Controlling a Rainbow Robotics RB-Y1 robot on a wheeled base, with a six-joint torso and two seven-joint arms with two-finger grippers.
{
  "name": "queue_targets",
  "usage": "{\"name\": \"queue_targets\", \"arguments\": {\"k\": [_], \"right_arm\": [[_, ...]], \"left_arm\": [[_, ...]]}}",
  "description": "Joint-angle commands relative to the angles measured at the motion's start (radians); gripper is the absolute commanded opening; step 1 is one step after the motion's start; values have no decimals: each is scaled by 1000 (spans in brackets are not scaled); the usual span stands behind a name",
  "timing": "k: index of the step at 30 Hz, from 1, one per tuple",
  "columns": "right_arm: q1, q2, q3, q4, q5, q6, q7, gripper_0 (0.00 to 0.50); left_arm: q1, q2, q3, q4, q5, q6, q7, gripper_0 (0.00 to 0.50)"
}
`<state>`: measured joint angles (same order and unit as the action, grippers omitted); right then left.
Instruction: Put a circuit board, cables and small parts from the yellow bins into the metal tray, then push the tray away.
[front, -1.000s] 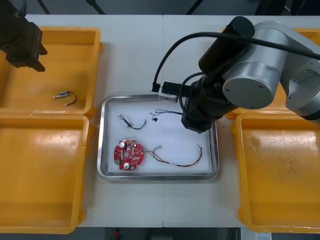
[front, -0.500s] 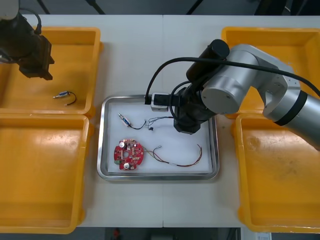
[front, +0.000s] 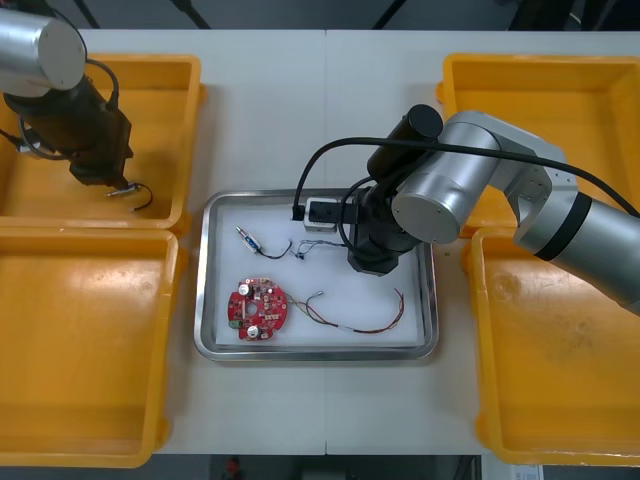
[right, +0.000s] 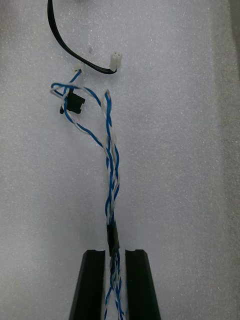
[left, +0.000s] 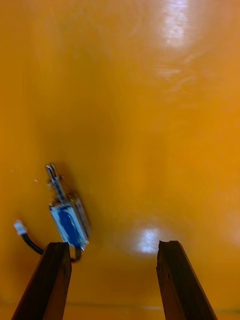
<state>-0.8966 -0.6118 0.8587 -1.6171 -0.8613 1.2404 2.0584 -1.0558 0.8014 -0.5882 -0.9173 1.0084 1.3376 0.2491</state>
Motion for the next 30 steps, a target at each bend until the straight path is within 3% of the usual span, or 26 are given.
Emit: {"name": "queue_targets", "arguments": {"k": [1, 2, 8, 17, 23, 28, 29, 30], "right_arm": [[-39, 17, 5, -7, -9, -9, -11, 403], [-39, 17, 5, -7, -12, -9, -12, 500], [-41, 13, -21, -29, -16, 24, -18, 500], [-41, 13, -155, -132, -27, 214, -40, 500], [-41, 0, -274, -193, -101, 363, -182, 500], [-39, -14, -368, -222, -117, 467, -322, 500], [-39, -19, -386, -224, -120, 493, -359, 500], [-39, -25, -405, -227, -122, 516, -396, 500]], "left_arm": [[17, -8, -48, -8, -7, -8, 67, 500], [22, -10, -48, -11, -8, -8, 68, 500], [53, -11, -48, -44, -19, -8, 76, 500], [71, -18, -48, -67, -44, -18, 96, 500], [74, -21, -48, -67, -59, -54, 101, 500], [82, -28, -48, -72, -77, -69, 101, 500], [85, -30, -47, -74, -82, -72, 96, 479], [88, -30, -48, -78, -87, -75, 95, 377]]}}
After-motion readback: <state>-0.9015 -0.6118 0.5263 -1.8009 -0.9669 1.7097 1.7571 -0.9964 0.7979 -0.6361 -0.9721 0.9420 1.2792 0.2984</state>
